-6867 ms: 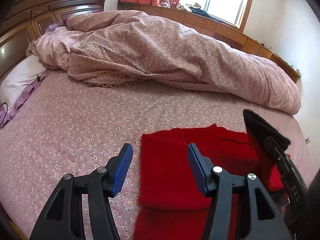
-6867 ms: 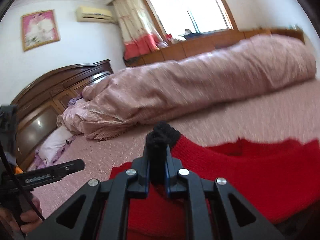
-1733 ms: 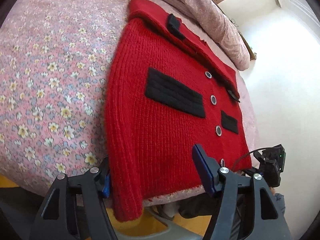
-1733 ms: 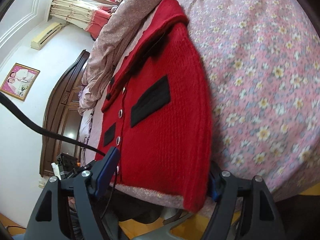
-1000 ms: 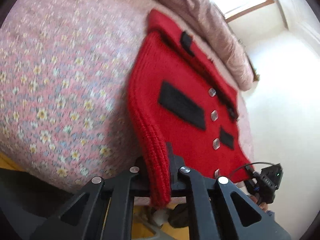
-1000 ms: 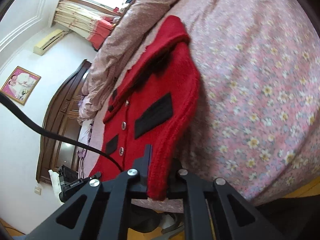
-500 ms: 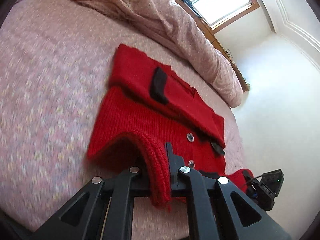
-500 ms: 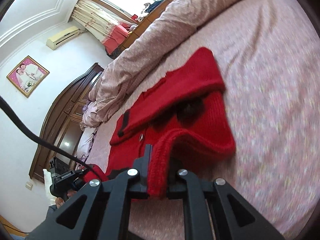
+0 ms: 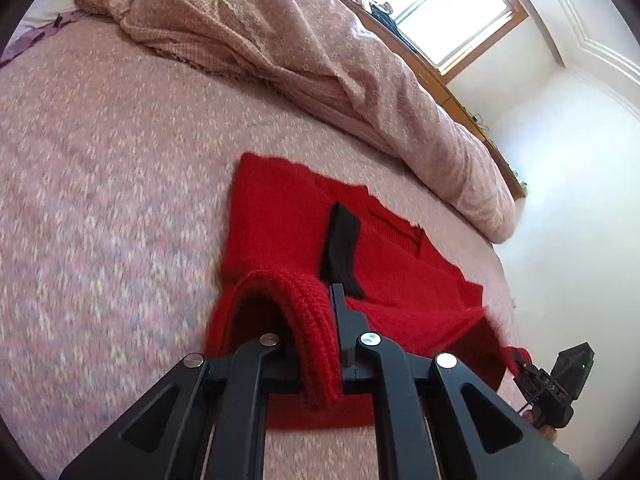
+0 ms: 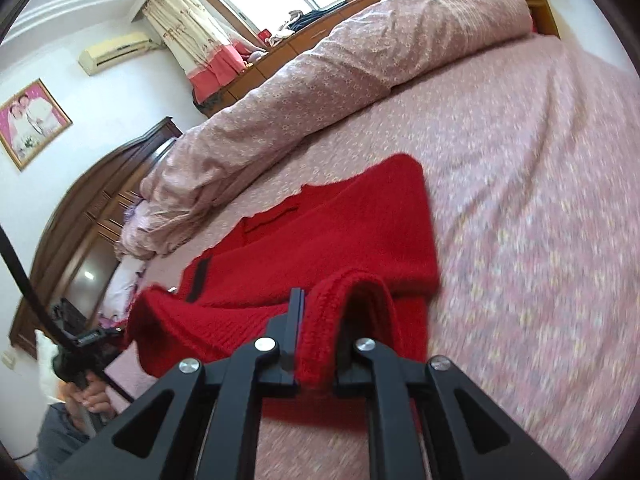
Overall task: Fold small clothes
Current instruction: 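Lift the hem with both grippers and fold it toward the collar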
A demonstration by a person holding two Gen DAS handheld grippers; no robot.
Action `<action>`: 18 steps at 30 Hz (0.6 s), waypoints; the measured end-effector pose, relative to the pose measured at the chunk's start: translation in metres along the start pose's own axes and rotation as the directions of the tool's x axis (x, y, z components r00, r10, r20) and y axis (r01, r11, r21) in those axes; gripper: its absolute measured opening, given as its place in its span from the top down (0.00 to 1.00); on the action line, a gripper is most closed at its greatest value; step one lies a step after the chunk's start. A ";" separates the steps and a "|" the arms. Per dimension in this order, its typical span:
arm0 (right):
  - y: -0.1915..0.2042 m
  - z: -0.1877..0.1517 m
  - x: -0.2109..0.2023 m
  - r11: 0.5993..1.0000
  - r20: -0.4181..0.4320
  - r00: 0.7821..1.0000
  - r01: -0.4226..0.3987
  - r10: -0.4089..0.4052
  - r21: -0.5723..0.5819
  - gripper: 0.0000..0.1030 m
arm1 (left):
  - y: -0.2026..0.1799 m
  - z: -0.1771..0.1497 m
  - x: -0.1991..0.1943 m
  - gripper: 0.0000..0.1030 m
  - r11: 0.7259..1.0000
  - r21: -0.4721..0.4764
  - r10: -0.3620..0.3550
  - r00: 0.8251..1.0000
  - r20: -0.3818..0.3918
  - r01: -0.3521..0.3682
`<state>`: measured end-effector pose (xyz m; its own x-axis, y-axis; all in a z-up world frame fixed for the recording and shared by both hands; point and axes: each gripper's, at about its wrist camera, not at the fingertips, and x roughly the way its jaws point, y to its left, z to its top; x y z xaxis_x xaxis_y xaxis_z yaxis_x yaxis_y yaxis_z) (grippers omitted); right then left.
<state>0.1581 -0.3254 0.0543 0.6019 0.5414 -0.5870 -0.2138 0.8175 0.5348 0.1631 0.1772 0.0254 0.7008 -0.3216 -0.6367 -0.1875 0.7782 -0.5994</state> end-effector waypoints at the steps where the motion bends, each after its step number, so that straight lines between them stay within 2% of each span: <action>1: -0.002 0.003 0.002 1.000 0.004 1.000 0.002 -0.002 0.000 0.91 | 0.000 0.002 0.000 0.97 1.000 0.007 0.001 1.000 0.001 -0.001; 7: -0.005 0.016 0.015 1.000 -0.004 1.000 0.012 -0.012 0.012 0.91 | -0.008 0.018 0.012 0.97 0.999 0.042 0.007 1.000 0.010 -0.008; 18: 0.008 0.052 0.026 1.000 0.070 0.997 -0.026 0.027 -0.017 0.91 | -0.017 0.060 0.032 0.97 0.999 0.031 -0.032 0.998 0.046 0.031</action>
<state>0.2117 -0.3150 0.0750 0.6482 0.5481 -0.5287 -0.2422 0.8066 0.5393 0.2304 0.1858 0.0447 0.7371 -0.3216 -0.5944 -0.1447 0.7841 -0.6036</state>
